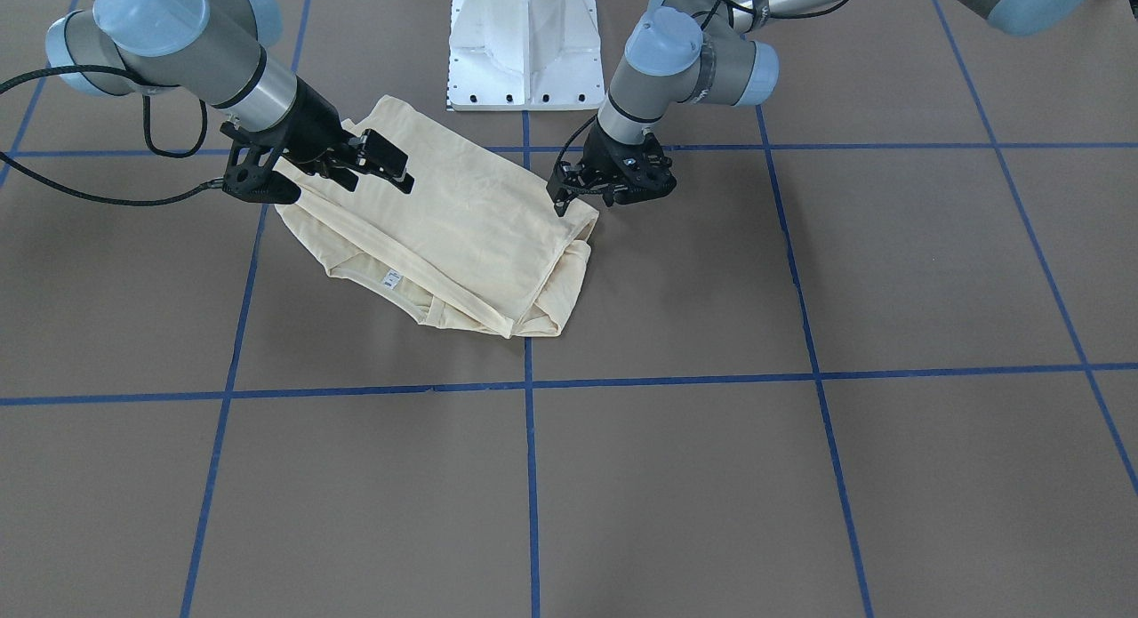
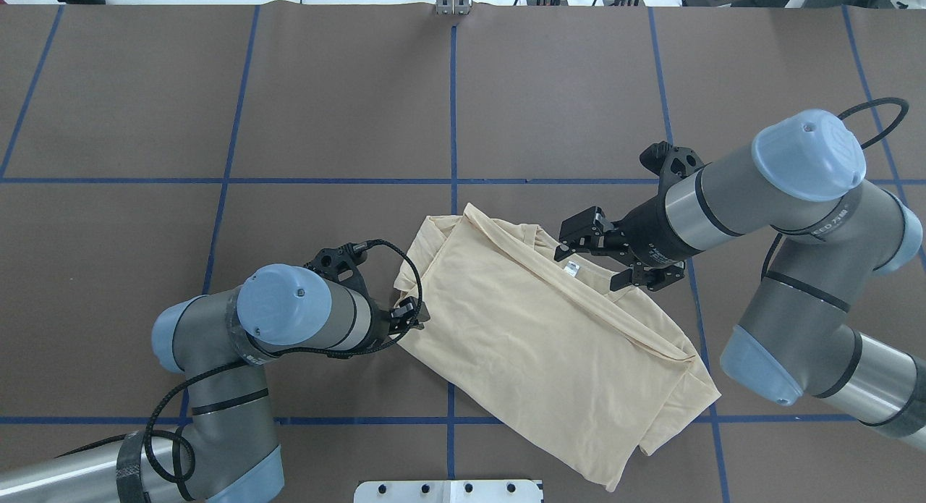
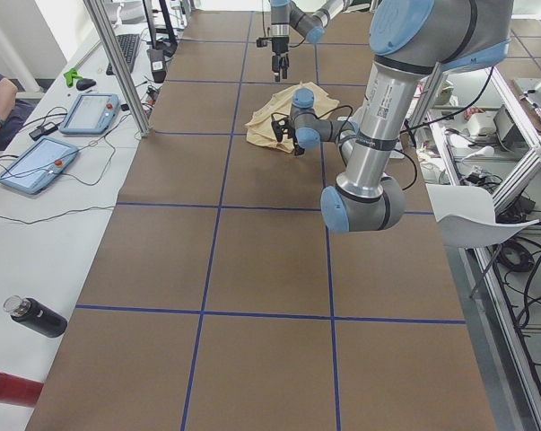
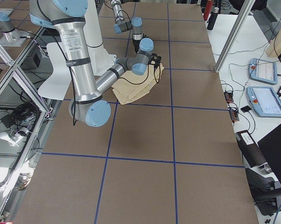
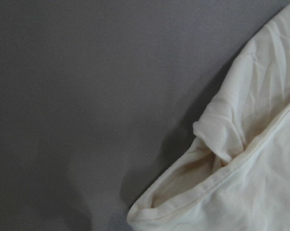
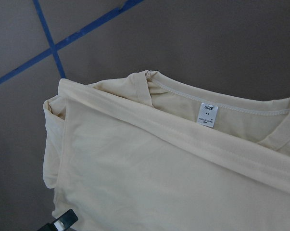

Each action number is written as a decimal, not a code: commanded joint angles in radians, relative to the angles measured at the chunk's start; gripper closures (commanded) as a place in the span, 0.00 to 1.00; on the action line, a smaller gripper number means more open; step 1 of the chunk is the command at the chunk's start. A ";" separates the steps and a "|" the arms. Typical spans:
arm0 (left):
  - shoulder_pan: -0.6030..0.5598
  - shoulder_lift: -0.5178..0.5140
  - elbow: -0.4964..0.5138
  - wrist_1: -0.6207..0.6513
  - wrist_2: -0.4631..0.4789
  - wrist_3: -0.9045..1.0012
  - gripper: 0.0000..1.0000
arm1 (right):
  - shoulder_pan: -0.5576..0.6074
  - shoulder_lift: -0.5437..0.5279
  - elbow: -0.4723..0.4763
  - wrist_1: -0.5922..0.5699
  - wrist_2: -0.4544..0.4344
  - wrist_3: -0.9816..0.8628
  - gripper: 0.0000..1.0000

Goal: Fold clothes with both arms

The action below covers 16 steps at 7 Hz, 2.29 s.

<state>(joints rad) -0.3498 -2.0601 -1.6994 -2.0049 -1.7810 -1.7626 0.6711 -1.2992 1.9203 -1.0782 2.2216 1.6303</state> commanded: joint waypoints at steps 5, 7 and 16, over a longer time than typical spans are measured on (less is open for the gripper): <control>-0.005 -0.005 0.000 0.000 0.000 0.005 0.58 | 0.004 -0.008 -0.009 -0.002 0.000 -0.001 0.00; -0.030 -0.005 -0.002 0.002 -0.001 0.002 1.00 | 0.008 -0.011 -0.009 -0.002 0.000 -0.001 0.00; -0.296 -0.193 0.317 -0.019 0.006 0.152 1.00 | 0.012 -0.011 -0.009 -0.003 0.000 0.002 0.00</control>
<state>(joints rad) -0.6173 -2.1951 -1.4699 -1.9890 -1.7829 -1.6347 0.6832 -1.3100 1.9118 -1.0814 2.2212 1.6315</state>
